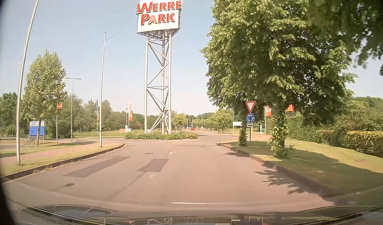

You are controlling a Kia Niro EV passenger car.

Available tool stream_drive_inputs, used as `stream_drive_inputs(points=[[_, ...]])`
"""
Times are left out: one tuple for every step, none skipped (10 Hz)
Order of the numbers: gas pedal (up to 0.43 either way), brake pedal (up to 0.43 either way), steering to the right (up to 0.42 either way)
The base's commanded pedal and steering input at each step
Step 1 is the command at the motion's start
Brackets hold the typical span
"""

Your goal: Follow the waypoints while adhering to traffic rules and regulations

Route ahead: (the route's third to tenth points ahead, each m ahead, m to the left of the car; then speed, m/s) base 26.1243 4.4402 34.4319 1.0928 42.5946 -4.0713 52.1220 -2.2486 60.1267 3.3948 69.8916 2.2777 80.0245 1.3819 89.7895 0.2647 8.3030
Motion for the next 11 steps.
stream_drive_inputs(points=[[0.067, 0.0, -0.01], [0.067, 0.0, -0.009], [0.067, 0.0, -0.007], [0.067, 0.0, -0.007], [0.067, 0.0, -0.007], [0.067, 0.0, -0.007], [0.067, 0.0, -0.007], [0.067, 0.0, -0.007], [0.059, 0.0, -0.007], [0.047, 0.0, -0.007], [0.028, 0.0, -0.009]])
